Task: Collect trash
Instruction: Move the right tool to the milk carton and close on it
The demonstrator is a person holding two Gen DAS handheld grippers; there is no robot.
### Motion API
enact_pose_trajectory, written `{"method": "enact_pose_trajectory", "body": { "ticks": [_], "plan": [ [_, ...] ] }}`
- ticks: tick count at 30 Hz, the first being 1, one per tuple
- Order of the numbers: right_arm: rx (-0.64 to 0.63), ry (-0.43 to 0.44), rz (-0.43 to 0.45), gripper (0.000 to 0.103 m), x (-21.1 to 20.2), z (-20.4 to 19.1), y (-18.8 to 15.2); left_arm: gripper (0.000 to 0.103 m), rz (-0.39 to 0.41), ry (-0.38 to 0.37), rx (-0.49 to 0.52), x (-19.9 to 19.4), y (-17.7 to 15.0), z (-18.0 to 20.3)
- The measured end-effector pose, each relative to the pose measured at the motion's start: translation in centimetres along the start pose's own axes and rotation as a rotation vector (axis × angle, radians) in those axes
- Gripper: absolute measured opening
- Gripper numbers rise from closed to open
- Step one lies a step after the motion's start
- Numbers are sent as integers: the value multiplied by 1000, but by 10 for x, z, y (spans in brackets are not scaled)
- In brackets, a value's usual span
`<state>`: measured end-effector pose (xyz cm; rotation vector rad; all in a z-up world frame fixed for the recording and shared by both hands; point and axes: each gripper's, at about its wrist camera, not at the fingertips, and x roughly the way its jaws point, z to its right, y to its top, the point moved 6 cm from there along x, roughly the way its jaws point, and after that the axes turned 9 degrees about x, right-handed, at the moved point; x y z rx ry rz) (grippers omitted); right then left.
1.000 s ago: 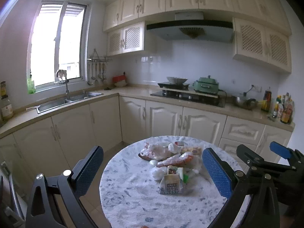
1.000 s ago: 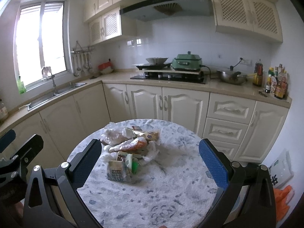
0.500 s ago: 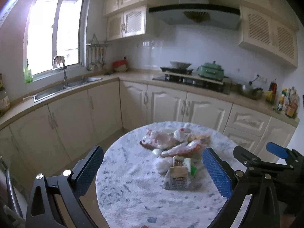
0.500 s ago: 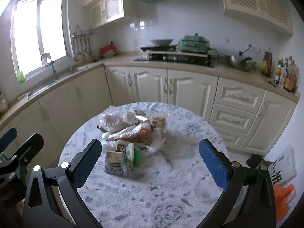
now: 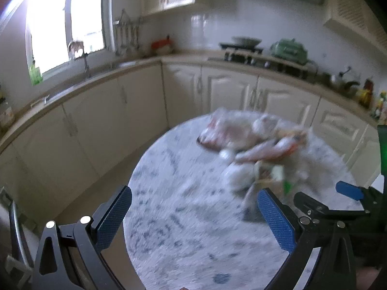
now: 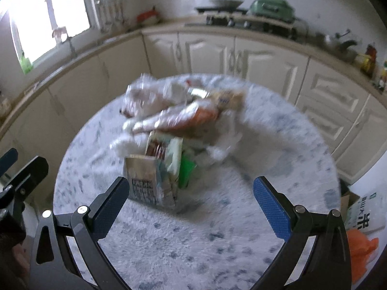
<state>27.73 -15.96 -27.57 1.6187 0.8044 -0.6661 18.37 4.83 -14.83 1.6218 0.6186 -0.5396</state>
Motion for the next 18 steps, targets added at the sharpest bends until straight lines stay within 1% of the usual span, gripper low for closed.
{"method": "enact_pose_trajectory", "body": {
  "ticks": [4, 12, 16, 18],
  "plan": [
    [-17, 21, -48, 103, 20, -9, -6, 102, -57, 12, -22, 22, -10, -9],
    [-32, 31, -92, 103, 52, -33, -7, 102, -108, 29, -57, 49, -21, -21],
    [-36, 17, -108, 102, 68, -41, -12, 102, -129, 32, -62, 59, -26, -23],
    [-57, -28, -101, 98, 73, -41, -14, 102, -135, 29, -62, 63, -26, -22]
  ]
}}
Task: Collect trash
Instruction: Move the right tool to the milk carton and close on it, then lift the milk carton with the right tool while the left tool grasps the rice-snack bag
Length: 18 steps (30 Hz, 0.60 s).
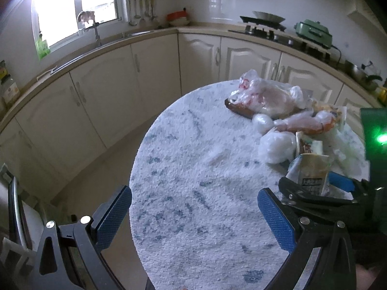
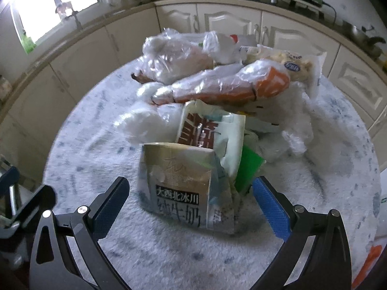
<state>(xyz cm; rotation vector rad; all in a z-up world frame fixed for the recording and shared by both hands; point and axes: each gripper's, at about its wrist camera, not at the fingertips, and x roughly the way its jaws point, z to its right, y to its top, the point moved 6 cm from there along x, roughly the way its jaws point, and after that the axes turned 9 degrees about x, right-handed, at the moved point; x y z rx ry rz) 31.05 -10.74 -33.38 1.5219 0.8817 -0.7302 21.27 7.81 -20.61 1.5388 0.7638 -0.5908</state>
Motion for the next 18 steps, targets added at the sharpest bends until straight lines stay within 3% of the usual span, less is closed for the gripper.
{"method": "enact_pose_trajectory", "body": {
  "ticks": [3, 10, 13, 16, 18],
  "plan": [
    [-6, -16, 10, 83, -1, 9, -2, 102, -4, -4, 2, 3, 0, 3],
    [19, 23, 15, 78, -17, 40, -13, 102, -8, -36, 36, 8, 3, 23],
    [31, 32, 14, 78, -23, 53, -18, 102, -6, -53, 57, 9, 5, 35],
    [70, 42, 15, 94, -27, 63, -22, 102, -12, -69, 82, 10, 6, 48],
    [81, 47, 15, 96, -29, 68, -25, 102, -13, -74, 94, 10, 7, 54]
  ]
}}
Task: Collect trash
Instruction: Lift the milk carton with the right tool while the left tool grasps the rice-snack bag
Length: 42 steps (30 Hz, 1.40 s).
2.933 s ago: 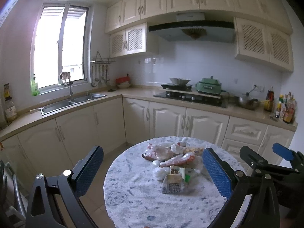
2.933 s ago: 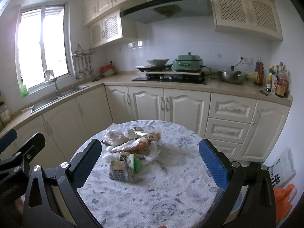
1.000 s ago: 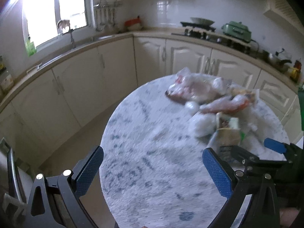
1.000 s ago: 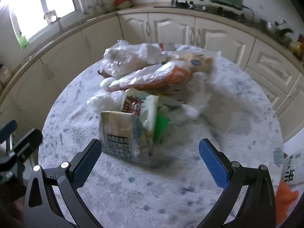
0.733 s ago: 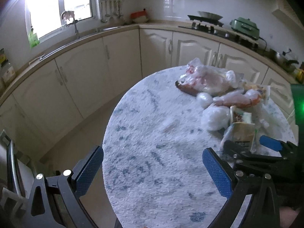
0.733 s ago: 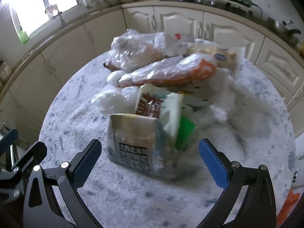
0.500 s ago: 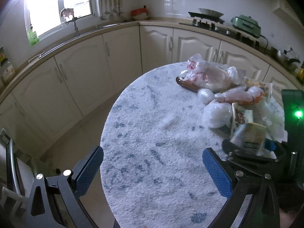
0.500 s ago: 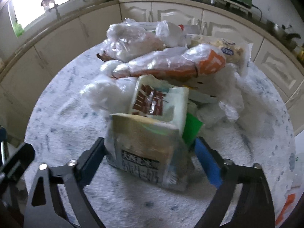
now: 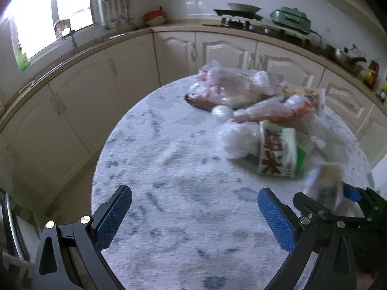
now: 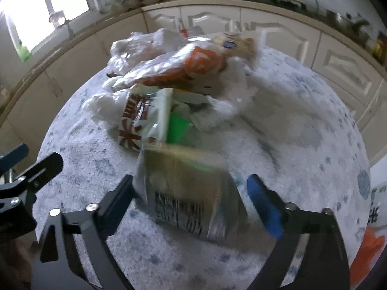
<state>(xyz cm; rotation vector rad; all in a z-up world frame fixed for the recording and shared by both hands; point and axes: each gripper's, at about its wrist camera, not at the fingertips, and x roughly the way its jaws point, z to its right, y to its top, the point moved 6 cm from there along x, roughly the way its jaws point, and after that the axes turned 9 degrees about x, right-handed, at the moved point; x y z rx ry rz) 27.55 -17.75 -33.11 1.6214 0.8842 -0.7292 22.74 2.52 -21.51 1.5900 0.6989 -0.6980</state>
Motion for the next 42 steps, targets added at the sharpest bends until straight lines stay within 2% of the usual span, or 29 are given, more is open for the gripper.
{"method": "enact_pose_trajectory", "body": {
  "ticks": [3, 8, 9, 10, 11, 14, 15, 16, 17, 19, 20, 25, 29, 34, 42],
  "plan": [
    [-26, -5, 23, 95, -1, 0, -3, 102, -4, -2, 15, 0, 1, 7],
    [-9, 17, 38, 85, -2, 4, 1, 102, -9, -5, 30, -1, 3, 15],
    [-8, 25, 45, 77, -4, 6, 2, 102, -9, -4, 34, -2, 4, 16],
    [-7, 26, 47, 64, -5, 7, 3, 102, -7, -1, 41, -3, 4, 18],
    [1, 31, 43, 42, -6, 12, 5, 102, -6, -1, 43, -3, 5, 19],
    [12, 54, 37, 38, -7, 22, 8, 102, -13, -28, 38, -1, 7, 26],
    [6, 58, 33, 38, -8, 23, 8, 102, -16, -33, 38, 0, 9, 28],
    [5, 48, 34, 45, -9, 24, 9, 102, -19, -35, 45, 1, 10, 32],
    [9, 48, 34, 63, -10, 26, 9, 102, -20, -36, 51, 2, 11, 33],
    [22, 62, 36, 86, -14, 31, 9, 102, -17, -44, 55, 2, 14, 38],
    [25, 49, 43, 88, -17, 34, 9, 102, -16, -44, 56, 1, 15, 39],
    [2, -25, 91, 94, -29, 52, 20, 102, -23, -41, 67, 5, 19, 43],
    [-50, -3, 104, 94, -21, 49, 36, 102, -34, -58, 64, 10, 22, 49],
    [-147, 22, 62, 93, 1, 38, 44, 102, -40, -62, 61, 15, 28, 52],
    [-164, 76, 60, 92, 0, 44, 42, 102, -71, -72, 66, 27, 28, 59]
  ]
}}
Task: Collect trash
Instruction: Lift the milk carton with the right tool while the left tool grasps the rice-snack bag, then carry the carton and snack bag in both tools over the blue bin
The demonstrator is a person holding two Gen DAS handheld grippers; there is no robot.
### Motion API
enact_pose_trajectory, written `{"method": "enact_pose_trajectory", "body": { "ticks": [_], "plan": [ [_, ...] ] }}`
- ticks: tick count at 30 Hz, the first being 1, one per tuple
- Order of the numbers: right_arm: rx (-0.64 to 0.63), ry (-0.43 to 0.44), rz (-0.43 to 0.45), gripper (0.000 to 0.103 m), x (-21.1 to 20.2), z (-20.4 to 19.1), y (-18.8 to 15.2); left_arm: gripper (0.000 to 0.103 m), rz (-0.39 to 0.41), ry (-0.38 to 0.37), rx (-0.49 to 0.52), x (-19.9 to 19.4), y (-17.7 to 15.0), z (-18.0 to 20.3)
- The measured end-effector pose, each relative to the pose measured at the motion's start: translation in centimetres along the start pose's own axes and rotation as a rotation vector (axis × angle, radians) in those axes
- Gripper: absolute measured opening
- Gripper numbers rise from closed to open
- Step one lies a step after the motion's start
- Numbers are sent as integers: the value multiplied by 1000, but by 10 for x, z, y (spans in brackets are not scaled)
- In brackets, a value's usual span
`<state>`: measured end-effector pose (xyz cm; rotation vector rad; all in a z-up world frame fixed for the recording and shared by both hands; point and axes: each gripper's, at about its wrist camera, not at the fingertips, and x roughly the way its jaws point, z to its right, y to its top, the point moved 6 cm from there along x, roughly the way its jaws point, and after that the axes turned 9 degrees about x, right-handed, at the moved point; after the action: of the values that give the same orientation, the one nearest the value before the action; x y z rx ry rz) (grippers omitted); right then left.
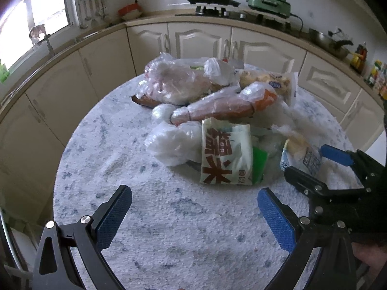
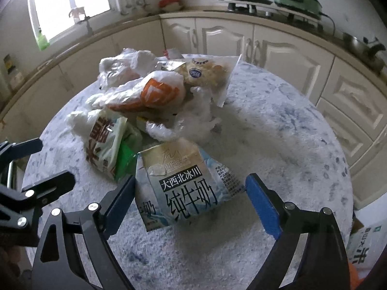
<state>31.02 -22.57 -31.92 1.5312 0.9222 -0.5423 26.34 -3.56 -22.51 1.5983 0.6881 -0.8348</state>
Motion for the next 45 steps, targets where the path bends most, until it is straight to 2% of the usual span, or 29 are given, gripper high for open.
{"method": "enact_pose_trajectory", "body": {
  "ticks": [9, 15, 17, 18, 19, 20, 21, 27, 36, 45],
  "plan": [
    [114, -28, 40, 92, -24, 36, -2, 102, -10, -37, 17, 30, 13, 16],
    [146, -43, 42, 92, -30, 48, -3, 100, -38, -23, 19, 63, 22, 25],
    [152, -40, 40, 92, -30, 47, -5, 88, -36, -37, 5, 71, 25, 25],
    [153, -39, 39, 92, -30, 46, -6, 88, -30, -50, -5, 73, 26, 24],
    [153, -38, 39, 92, -31, 46, -7, 83, -24, -49, -7, 74, 27, 24],
    [152, -36, 40, 92, -31, 44, -7, 71, -17, -52, -4, 73, 26, 23],
    [153, -32, 42, 92, -32, 43, -8, 67, -8, -57, 4, 72, 26, 23],
    [163, -13, 44, 92, -36, 40, -13, 66, 7, -127, -19, 65, 15, 8],
    [193, 0, 77, 92, -56, 38, -17, 66, 28, -168, -33, 36, -16, -4],
    [201, 10, 115, 92, -76, 35, -14, 66, 124, -151, 14, -21, -34, 1]
  ]
}}
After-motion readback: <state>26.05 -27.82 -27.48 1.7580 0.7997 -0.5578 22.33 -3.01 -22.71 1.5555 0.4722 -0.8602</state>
